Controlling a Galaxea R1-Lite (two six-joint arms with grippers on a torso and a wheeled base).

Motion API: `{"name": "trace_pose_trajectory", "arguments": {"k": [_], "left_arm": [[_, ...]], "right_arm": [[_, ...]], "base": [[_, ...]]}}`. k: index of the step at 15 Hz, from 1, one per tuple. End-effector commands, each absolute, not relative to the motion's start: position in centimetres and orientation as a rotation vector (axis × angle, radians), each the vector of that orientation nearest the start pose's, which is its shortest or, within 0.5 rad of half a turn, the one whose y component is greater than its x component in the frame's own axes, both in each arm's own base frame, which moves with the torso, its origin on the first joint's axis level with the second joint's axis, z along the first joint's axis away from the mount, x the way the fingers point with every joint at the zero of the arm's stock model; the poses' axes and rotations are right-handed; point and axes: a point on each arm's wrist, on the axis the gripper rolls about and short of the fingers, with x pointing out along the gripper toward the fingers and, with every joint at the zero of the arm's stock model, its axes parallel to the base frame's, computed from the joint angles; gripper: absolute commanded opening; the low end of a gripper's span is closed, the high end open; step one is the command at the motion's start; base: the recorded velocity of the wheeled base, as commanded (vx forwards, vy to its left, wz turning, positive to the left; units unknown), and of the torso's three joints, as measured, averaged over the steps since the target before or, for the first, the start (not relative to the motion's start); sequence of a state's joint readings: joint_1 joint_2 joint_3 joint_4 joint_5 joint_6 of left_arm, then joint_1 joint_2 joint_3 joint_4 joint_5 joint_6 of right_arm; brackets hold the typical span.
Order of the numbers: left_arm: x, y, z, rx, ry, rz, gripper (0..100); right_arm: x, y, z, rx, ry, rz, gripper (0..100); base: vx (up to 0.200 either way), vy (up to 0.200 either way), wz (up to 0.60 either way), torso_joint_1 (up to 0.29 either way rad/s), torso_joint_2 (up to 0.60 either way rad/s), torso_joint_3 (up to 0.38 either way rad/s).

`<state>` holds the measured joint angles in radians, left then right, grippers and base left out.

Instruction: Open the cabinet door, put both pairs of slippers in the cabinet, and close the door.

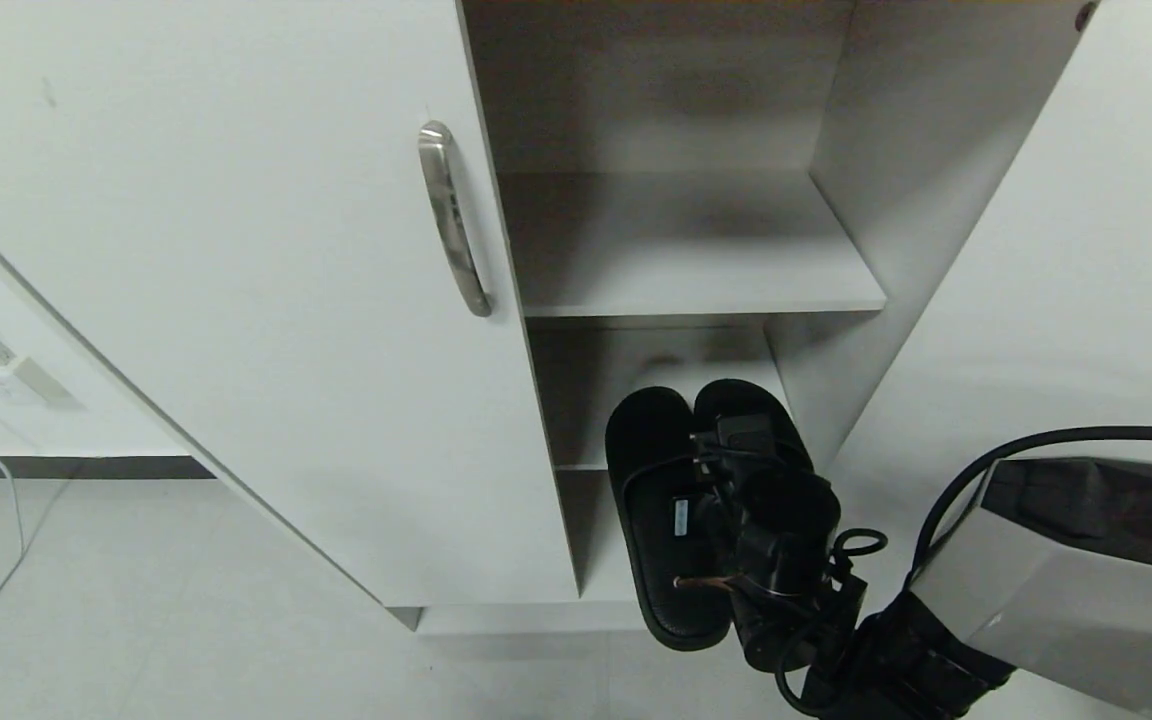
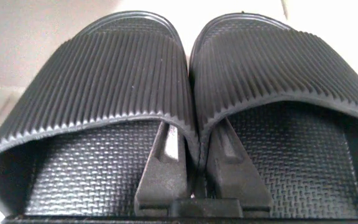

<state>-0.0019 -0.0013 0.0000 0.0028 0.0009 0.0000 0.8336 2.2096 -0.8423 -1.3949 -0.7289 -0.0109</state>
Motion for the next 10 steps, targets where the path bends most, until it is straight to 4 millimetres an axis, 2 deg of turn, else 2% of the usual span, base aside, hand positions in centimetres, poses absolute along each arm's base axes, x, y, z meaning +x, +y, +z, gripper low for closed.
{"name": "trace_pose_trajectory", "arguments": {"k": [1,5,10], "left_arm": [[-2.3,0.0,7.5,0.0,0.002,-0.002,0],[-2.3,0.0,7.5,0.0,0.002,-0.002,0],[-2.3,0.0,7.5,0.0,0.002,-0.002,0]], "right_arm": [[27.7,27.2,8.6,0.011,-0.023,0.092,0],[29.0,27.6,8.9,0.011,-0.024,0.075,0],[33.3,29.0,10.0,0.023,-0.032,0.028,0]], "base": [[0.0,0.0,0.0,0.0,0.0,0.0],[0.0,0.0,0.0,0.0,0.0,0.0],[0.0,0.0,0.0,0.0,0.0,0.0]]}}
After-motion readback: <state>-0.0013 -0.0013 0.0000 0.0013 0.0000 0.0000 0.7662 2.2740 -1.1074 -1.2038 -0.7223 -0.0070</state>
